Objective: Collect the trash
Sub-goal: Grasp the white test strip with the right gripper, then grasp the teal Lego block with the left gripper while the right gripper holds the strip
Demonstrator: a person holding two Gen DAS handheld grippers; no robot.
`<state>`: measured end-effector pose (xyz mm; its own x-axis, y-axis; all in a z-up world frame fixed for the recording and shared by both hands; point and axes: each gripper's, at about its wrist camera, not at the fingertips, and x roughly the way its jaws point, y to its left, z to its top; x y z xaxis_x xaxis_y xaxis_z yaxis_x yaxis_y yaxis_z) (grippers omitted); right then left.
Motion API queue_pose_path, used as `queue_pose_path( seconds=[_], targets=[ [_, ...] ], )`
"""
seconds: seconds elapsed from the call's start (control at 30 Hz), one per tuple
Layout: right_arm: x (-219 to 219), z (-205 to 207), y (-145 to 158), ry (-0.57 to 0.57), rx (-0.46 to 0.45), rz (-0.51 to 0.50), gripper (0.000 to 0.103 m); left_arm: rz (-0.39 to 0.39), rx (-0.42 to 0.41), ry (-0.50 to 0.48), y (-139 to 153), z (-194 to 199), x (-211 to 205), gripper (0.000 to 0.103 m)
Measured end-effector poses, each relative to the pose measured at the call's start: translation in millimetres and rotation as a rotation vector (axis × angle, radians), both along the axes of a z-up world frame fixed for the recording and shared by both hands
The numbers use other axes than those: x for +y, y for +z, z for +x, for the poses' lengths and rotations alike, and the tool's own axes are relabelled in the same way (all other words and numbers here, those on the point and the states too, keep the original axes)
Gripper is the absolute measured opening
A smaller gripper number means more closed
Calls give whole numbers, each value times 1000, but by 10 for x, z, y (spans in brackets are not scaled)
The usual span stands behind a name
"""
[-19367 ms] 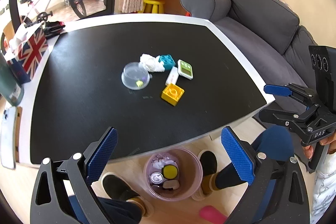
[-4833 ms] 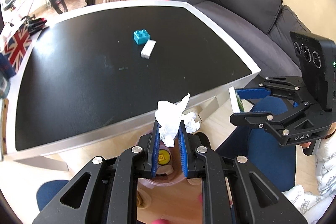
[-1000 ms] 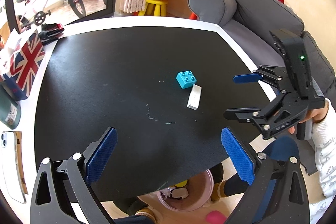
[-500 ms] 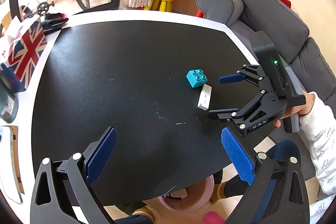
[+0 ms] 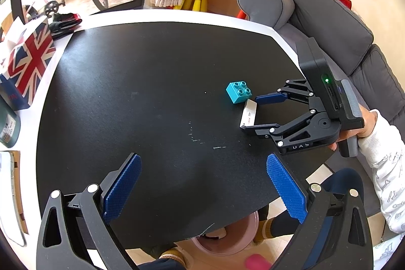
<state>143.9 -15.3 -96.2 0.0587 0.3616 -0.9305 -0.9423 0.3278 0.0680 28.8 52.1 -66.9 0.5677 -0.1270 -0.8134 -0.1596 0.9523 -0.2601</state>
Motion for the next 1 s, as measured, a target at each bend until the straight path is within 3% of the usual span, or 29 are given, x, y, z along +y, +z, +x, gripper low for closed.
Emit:
queue_pose_path(
  seconds=[0.33,1.0],
  targets=[
    [-106,51,100,-42,5,24,57,1,-2,-1,-12,56,-7,95],
    [-943,10,526,-323,67,129,57,65,-23,-63,96,698,-246,95]
  ],
)
